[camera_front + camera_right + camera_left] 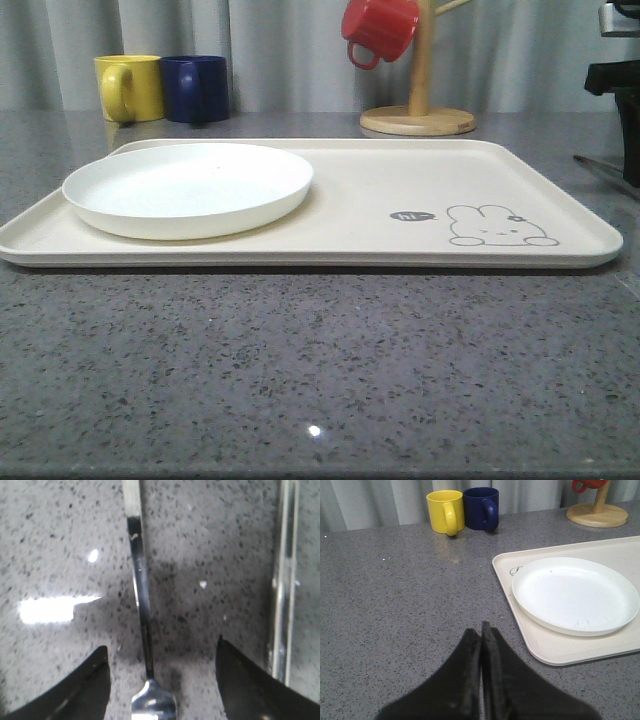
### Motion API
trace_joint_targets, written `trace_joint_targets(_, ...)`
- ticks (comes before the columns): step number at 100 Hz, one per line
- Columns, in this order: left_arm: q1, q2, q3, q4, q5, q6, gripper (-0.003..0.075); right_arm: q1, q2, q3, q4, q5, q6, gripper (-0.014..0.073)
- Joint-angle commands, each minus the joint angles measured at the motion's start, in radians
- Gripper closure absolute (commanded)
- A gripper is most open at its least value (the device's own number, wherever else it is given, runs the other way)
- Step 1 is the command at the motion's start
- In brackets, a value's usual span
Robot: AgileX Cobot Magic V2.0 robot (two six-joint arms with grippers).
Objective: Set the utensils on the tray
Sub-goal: 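Grasp the steel fork on the counter with the right gripper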
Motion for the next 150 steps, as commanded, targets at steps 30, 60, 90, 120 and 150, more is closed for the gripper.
trace_joint_targets(30,-0.007,0.010,-0.025,-0.012,-0.078,-0.010,0.0739,-0.002,-0.013,-0.036,0.004,-0.039,-0.007,0.0595)
trace_joint_targets(60,-0.007,0.010,-0.025,-0.012,-0.078,-0.010,0.0739,0.020,-0.068,-0.036,0.020,-0.039,-0.006,0.0661)
trace_joint_targets(90,-0.007,0.010,-0.025,-0.012,-0.078,-0.010,0.0739,0.221,-0.132,-0.074,0.021,0.002,-0.007,0.0661)
trace_joint_targets(120,-0.007,0.010,-0.025,-0.012,-0.078,-0.010,0.0739,0.449,-0.037,-0.213,0.027,0.027,0.192,0.0661)
trace_joint_targets(150,-0.007,0.010,-0.025,-0.012,-0.078,-0.010,0.0739,0.498,0.082,-0.238,0.078,-0.011,0.437,0.0661)
